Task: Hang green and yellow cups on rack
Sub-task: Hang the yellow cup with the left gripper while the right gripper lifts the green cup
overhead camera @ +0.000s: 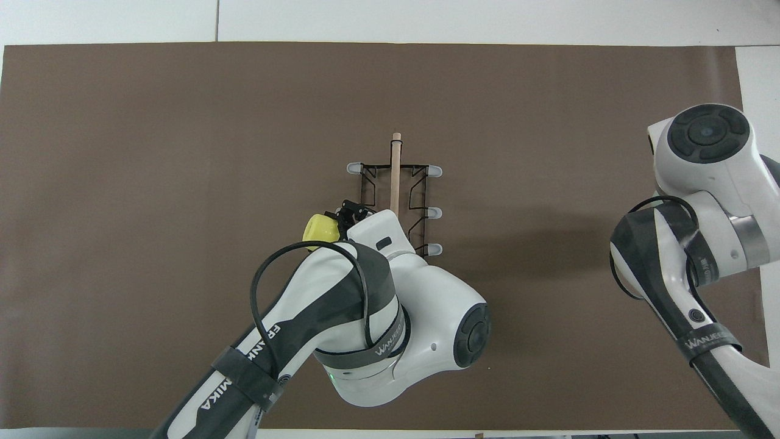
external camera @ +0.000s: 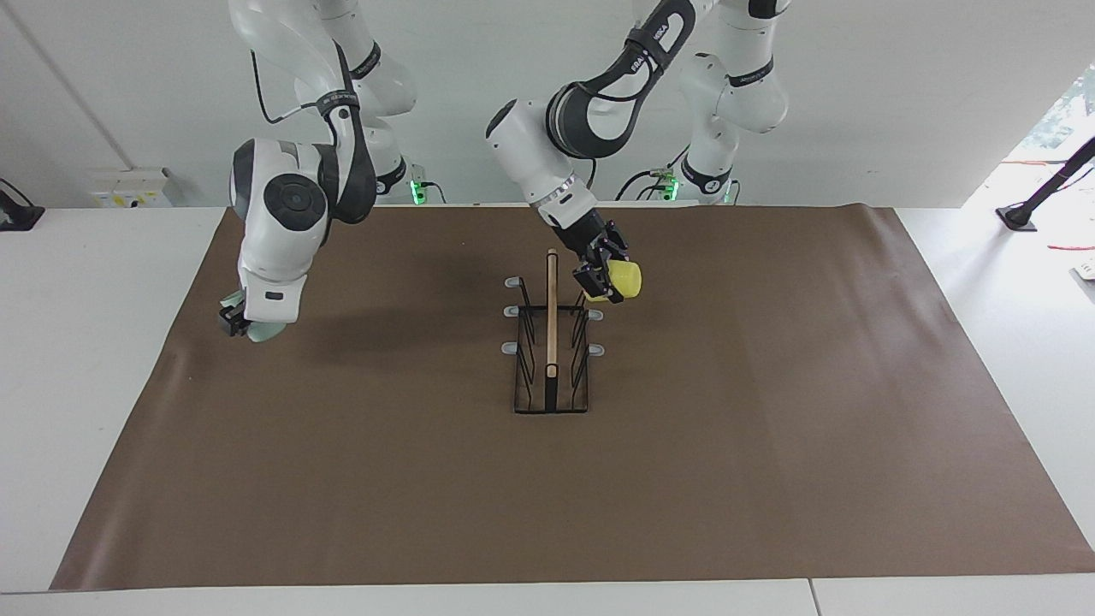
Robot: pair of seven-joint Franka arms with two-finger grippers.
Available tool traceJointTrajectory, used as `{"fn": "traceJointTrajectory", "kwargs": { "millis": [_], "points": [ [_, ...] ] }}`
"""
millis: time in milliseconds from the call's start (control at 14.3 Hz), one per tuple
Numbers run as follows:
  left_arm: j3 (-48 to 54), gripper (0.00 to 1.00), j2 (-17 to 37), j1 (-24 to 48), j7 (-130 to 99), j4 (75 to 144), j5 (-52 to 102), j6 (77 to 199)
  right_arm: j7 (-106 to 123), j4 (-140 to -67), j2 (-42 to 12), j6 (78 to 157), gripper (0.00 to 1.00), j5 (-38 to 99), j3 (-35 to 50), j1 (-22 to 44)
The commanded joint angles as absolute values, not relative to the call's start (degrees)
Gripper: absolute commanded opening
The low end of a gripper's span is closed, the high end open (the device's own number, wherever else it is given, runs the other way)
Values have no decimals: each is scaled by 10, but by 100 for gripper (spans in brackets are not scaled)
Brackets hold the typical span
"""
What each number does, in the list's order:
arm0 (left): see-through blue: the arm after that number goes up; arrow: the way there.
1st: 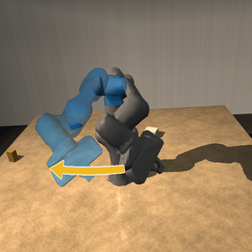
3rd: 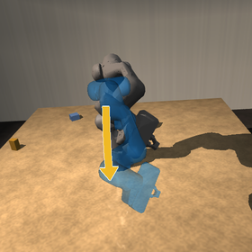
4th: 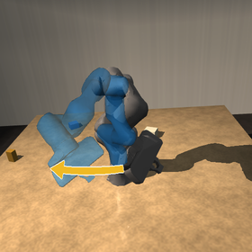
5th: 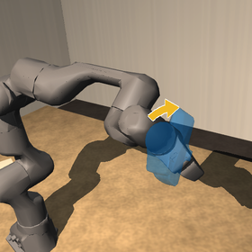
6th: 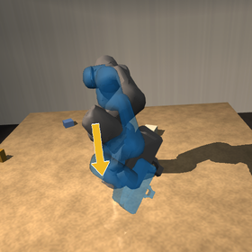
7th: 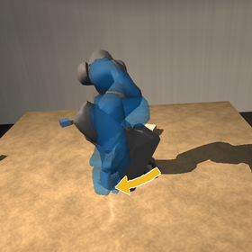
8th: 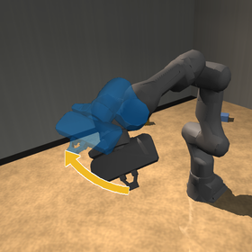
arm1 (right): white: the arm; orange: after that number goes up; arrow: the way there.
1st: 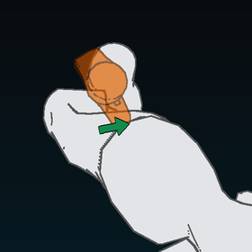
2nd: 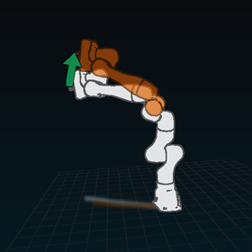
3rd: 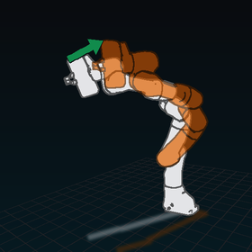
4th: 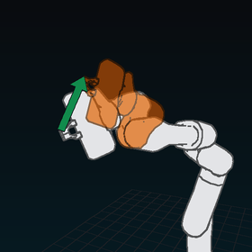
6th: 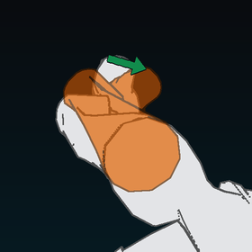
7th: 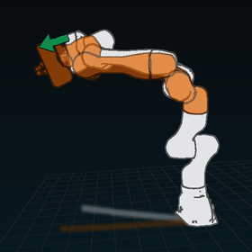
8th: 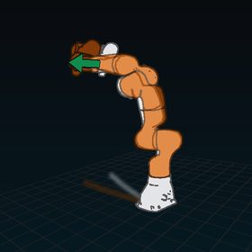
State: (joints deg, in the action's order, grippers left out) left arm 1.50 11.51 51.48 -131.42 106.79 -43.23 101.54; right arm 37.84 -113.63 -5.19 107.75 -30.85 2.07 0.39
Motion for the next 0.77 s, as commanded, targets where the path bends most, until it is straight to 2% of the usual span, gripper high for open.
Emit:
{"fn": "traceJointTrajectory", "kwargs": {
  "millis": [0,140,210,280,420,700],
  "points": [
    [10,0,134,537,-1324,1062,-444,1005,380,-1119,-47,1050,0,-264,23,-6],
    [11,0,134,540,-1323,1062,-441,1005,381,-1085,-47,1024,0,-202,22,-8],
    [11,33,134,540,-1322,1061,-439,1005,387,-1075,-46,1022,0,-178,23,-9],
    [11,97,134,540,-1318,1060,-438,1003,399,-1066,-44,1022,0,-145,23,-9],
    [11,100,128,539,-1317,1060,-427,1004,433,-1060,-42,1019,0,-89,23,-16],
    [10,100,99,527,-1268,1055,-396,1004,430,-1056,-15,987,0,153,22,-44]
  ]
}}
